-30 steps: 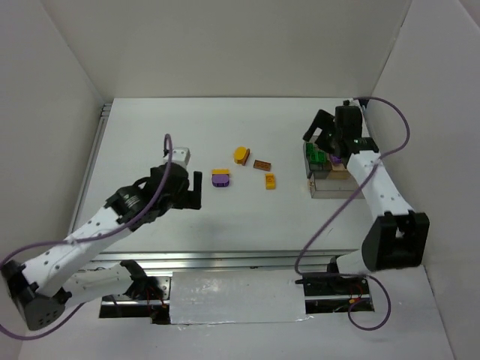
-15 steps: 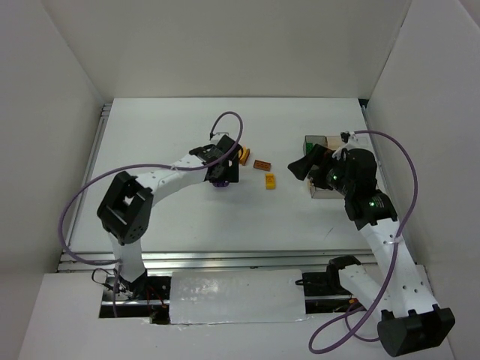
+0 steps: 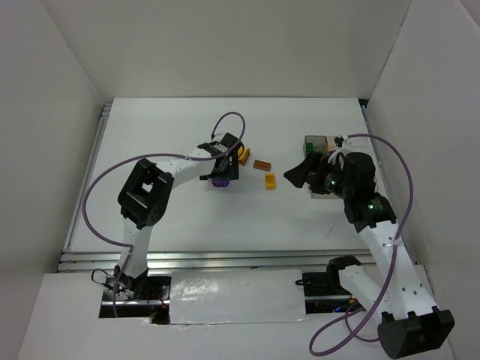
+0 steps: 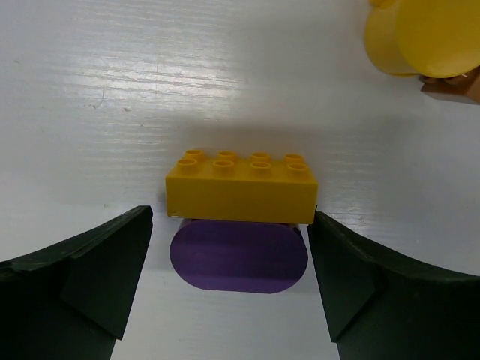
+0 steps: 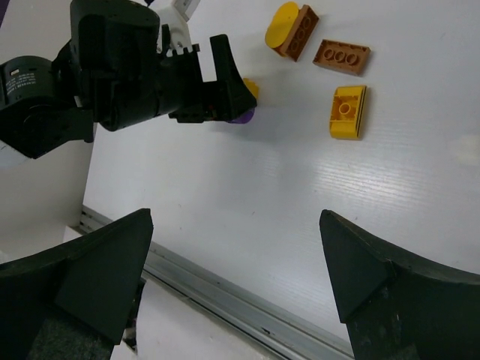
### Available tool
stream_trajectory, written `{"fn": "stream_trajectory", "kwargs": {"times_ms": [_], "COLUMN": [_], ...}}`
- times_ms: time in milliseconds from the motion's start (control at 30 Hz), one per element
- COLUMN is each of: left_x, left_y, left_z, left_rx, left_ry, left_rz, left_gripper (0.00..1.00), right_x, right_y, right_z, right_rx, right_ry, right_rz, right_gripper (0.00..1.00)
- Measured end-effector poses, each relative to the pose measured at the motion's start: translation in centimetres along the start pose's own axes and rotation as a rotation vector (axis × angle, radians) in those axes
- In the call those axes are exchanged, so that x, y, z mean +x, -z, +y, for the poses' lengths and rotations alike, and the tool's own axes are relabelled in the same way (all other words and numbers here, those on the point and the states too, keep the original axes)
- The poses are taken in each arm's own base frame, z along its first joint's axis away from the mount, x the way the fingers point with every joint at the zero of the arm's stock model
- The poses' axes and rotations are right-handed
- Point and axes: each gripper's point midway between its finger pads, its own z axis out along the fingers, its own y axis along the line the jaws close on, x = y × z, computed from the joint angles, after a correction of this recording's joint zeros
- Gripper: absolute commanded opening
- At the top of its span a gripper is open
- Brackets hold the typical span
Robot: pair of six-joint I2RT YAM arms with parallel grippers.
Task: Sort the legos into containers by color
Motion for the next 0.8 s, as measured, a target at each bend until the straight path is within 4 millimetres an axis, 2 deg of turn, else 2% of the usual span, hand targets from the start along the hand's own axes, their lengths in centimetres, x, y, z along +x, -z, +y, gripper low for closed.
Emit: {"fn": "stream_trajectory", "kwargs": {"times_ms": [100, 200, 300, 333, 400, 433, 467, 567, 667, 767, 800], "left_x": [0.2, 0.0, -0.1, -0.1, -0.2, -0.2, -0.2, 0.0, 1.5, 2.8, 2.9], "left_y": [-0.2, -0.2, -0.2, -0.3, -0.4, -0.4, -0.4, -0.1, 1.7, 5.2, 7.0], "left_z": [0.1, -0.1, -0.3, -0.4, -0.5, -0.6, -0.7, -0.9, -0.4, 0.1, 0.1], "left_rx": [-0.003, 0.004, 0.017, 0.021, 0.029, 0.034, 0.040, 0.088, 0.175, 0.301, 0.358], "left_ry": [-0.002, 0.000, -0.002, -0.003, -0.005, -0.010, -0.017, -0.038, -0.074, -0.139, -0.165], "left_rz": [0.004, -0.003, -0.007, -0.007, -0.010, -0.011, -0.013, -0.035, -0.045, -0.095, -0.134], "left_gripper": [0.91, 0.70, 0.54, 0.39, 0.22, 0.08, 0.01, 0.00, 0.00, 0.00, 0.00], "right_x": [0.4, 0.9, 1.2, 1.2, 1.3, 1.3, 1.3, 1.3, 1.4, 1.5, 1.4], "right_y": [-0.1, -0.3, -0.4, -0.4, -0.4, -0.4, -0.4, -0.5, -0.8, -1.0, -1.0], "right_z": [-0.2, -0.4, -0.5, -0.5, -0.5, -0.5, -0.5, -0.6, -0.8, -0.7, -0.6], "right_rx": [-0.001, -0.002, -0.006, -0.008, -0.007, -0.007, -0.008, -0.004, 0.005, 0.002, -0.004], "right_ry": [-0.001, -0.005, -0.007, -0.007, -0.008, -0.008, -0.008, -0.014, -0.028, -0.047, -0.053], "right_rz": [0.011, 0.024, 0.032, 0.033, 0.035, 0.035, 0.035, 0.038, 0.047, 0.052, 0.051], "right_gripper": [1.00, 1.00, 1.00, 1.00, 1.00, 1.00, 1.00, 1.00, 1.00, 1.00, 1.00]}}
